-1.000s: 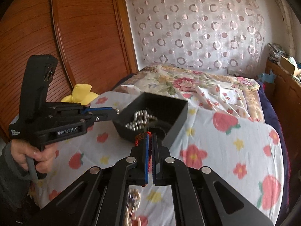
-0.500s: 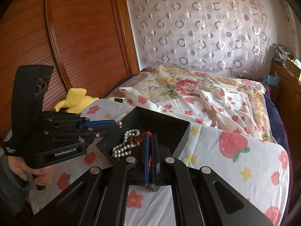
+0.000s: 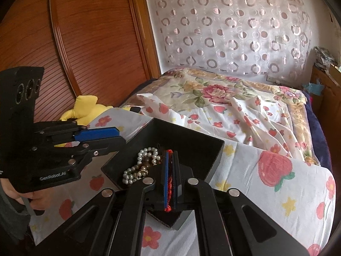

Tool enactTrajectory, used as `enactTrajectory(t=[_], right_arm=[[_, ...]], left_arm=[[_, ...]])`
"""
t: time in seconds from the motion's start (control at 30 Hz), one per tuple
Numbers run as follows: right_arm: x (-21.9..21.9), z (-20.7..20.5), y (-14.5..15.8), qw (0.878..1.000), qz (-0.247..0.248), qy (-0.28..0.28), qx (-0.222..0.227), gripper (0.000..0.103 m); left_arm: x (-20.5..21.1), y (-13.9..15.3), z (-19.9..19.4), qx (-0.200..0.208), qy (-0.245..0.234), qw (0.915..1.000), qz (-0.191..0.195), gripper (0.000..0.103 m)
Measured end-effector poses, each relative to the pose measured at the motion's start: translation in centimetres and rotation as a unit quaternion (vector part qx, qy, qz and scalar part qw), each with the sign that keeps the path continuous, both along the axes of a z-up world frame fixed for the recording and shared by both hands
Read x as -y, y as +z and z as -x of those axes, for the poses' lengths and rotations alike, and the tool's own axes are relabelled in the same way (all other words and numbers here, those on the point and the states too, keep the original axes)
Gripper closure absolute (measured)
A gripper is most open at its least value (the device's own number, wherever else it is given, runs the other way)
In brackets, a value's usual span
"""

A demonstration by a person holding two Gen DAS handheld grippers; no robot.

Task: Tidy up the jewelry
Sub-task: 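Lower the gold ring and red beads into the black box and open both tools, then grasp the pearl-decorated hair comb from the pile with the right tool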

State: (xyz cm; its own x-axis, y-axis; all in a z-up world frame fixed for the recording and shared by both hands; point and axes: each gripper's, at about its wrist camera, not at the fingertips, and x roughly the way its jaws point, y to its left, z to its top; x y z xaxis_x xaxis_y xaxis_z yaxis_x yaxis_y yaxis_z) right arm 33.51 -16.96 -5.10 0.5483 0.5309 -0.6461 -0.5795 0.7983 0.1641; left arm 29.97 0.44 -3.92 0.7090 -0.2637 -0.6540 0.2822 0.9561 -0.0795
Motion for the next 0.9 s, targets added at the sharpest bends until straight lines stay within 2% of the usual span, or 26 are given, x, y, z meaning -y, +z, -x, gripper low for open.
enactTrajectory(t=[0.03, 0.07, 0.17, 0.27, 0.33, 0.43, 0.5, 0.6, 0.9], right_arm=[[0.0, 0.0, 0.0, 1.000, 0.002, -0.001, 0.002, 0.073], [0.0, 0.1, 0.1, 1.000, 0.004, -0.004, 0.006, 0.068], [0.2, 0.2, 0.2, 1.000, 0.006, -0.008, 0.008, 0.068], [0.9, 0.8, 0.5, 1.000, 0.003, -0.014, 0.009, 0.068], [1.6, 1.7, 0.6, 1.000, 0.001, -0.015, 0.010, 0.068], [2.3, 3.1, 0.6, 1.000, 0.009, -0.017, 0.013, 0.068], [2.9, 4.1, 0.5, 1.000, 0.018, -0.016, 0.016, 0.068], [3.2, 6.2, 0.3, 0.999, 0.031, -0.011, 0.019, 0.068], [4.1, 12.3, -2.2, 0.999, 0.048, 0.001, -0.004, 0.068]], left_arm=[[0.0, 0.0, 0.1, 0.001, 0.001, 1.0000, 0.001, 0.067], [-0.1, 0.0, 0.3, 0.003, 0.002, 1.0000, 0.000, 0.061], [-0.3, -0.1, 1.0, 0.006, 0.007, 0.9999, -0.004, 0.048], [-0.7, -0.3, 2.0, 0.007, 0.012, 0.9999, -0.002, 0.041], [-0.9, -0.5, 2.7, 0.009, 0.014, 0.9999, -0.002, 0.031], [-0.9, -1.0, 3.5, 0.007, 0.015, 0.9998, -0.010, 0.026], [-1.1, -1.4, 4.2, 0.005, 0.015, 0.9998, -0.009, 0.018], [-1.3, -2.1, 5.2, 0.001, 0.012, 0.9999, -0.006, 0.014], [-1.6, -4.1, 8.0, -0.026, 0.002, 0.9996, -0.007, 0.012]])
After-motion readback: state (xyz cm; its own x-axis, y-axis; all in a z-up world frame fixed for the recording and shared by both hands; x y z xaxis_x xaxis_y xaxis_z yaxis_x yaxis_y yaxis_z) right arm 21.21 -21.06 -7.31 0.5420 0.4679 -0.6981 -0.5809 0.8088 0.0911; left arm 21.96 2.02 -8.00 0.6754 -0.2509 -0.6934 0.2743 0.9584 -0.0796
